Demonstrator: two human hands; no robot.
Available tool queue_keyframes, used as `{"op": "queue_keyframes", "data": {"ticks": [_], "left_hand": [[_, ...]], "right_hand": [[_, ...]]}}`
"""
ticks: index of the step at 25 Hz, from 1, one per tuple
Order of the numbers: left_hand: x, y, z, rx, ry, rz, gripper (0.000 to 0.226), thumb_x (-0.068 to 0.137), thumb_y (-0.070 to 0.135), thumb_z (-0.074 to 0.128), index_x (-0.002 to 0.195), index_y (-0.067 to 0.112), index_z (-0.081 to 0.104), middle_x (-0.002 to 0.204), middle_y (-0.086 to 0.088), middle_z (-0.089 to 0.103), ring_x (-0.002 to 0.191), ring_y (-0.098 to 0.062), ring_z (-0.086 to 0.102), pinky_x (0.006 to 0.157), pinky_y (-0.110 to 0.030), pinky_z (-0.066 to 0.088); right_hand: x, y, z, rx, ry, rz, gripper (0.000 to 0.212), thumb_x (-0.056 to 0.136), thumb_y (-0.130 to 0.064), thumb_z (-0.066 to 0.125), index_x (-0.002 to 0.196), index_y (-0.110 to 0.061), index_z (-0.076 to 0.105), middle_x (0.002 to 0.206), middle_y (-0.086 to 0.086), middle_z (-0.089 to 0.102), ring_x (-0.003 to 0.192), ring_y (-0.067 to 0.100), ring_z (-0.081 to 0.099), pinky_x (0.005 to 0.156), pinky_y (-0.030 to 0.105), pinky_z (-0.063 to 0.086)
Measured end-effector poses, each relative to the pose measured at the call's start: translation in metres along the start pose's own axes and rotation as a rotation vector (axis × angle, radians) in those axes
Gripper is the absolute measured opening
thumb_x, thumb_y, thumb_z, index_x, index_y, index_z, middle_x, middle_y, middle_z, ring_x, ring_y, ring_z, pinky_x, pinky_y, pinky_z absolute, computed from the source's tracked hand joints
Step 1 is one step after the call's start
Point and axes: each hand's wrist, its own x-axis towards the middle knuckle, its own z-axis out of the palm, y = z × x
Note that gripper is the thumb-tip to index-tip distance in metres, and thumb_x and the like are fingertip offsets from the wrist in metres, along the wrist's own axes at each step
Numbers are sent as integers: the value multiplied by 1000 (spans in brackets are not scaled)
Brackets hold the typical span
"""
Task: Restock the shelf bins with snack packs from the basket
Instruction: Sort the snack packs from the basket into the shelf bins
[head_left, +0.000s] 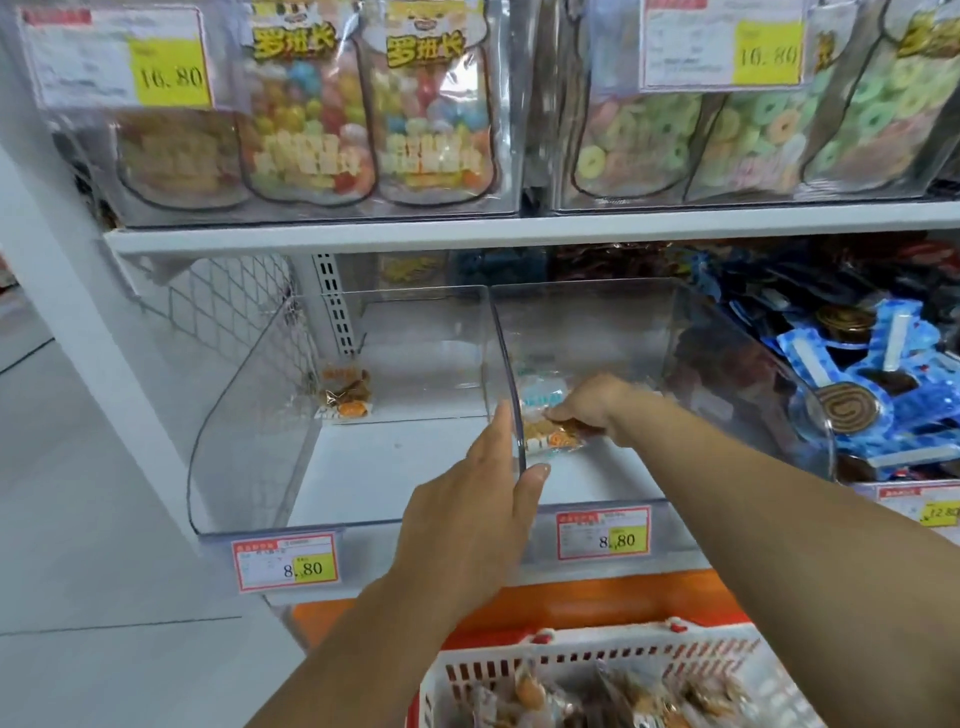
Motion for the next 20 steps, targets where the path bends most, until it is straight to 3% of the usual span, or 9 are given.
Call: {"op": "queue_keyframes", "data": {"ticks": [2, 5, 8, 10, 12, 14, 17, 19, 20], "left_hand": [[0, 0, 0, 6, 1, -3, 66, 100, 55, 26, 153, 36, -7, 154, 15, 36, 124, -10, 56, 98, -33, 48], [2, -4, 0, 7, 2, 11, 67, 99, 55, 28, 154, 36, -6, 151, 16, 41, 121, -9, 57, 94, -32, 48], [-1, -2, -1, -31, -16, -7, 67, 99, 55, 33, 154, 36, 0, 152, 13, 40, 127, -10, 52, 97, -32, 45], [-5, -3, -2, -95, 76, -24, 68, 98, 52, 40, 155, 32, 9, 154, 10, 36, 135, -12, 43, 104, -35, 40], [-16, -2, 2, -163, 344, 53, 58, 97, 45, 47, 149, 22, 32, 138, 5, 49, 124, -13, 46, 99, -31, 43], [-34, 6, 14, -202, 542, 189, 41, 95, 38, 48, 130, 16, 52, 107, 8, 52, 97, -10, 50, 79, -18, 43], [-67, 20, 51, -235, 355, 315, 34, 94, 36, 46, 121, 16, 56, 99, 10, 47, 84, -8, 49, 67, -16, 42], [-87, 20, 83, -179, 86, 298, 36, 96, 35, 48, 129, 20, 51, 111, 9, 48, 95, -9, 53, 71, -18, 43], [-98, 18, 99, -140, -42, 255, 39, 98, 35, 49, 135, 23, 47, 123, 8, 48, 107, -11, 53, 78, -20, 46]], "right_hand": [[6, -5, 7, -192, 51, 5, 41, 93, -37, 62, 64, -10, 48, 71, 6, 53, 62, 16, 49, 58, 25, 39], [7, -8, 13, -222, 122, 6, 42, 89, -41, 66, 66, -12, 47, 65, 2, 51, 59, 14, 50, 48, 23, 36], [-7, -3, 6, -65, 189, -53, 35, 88, -40, 68, 95, -7, 57, 93, 8, 63, 77, 18, 60, 60, 25, 46], [-36, 5, -4, 182, 428, -208, 47, 92, -32, 63, 130, -7, 49, 117, 10, 61, 103, 21, 61, 82, 24, 44], [-87, 29, -6, 426, 769, -478, 32, 95, -20, 56, 125, -12, 52, 101, -3, 61, 88, 4, 57, 75, 12, 40], [-133, 72, 14, 515, 959, -623, 15, 94, -9, 50, 106, -17, 53, 84, -14, 53, 71, 0, 49, 67, 12, 39], [-161, 160, 82, 456, 836, -344, 13, 95, -9, 45, 92, -22, 46, 75, -12, 52, 67, 13, 51, 65, 35, 43], [-155, 211, 126, 285, 555, -78, 6, 93, -17, 47, 92, -22, 49, 82, -3, 58, 75, 21, 57, 70, 40, 49], [-153, 230, 144, 147, 386, -2, 10, 92, -23, 50, 101, -22, 53, 97, 2, 60, 88, 23, 59, 79, 42, 51]]}}
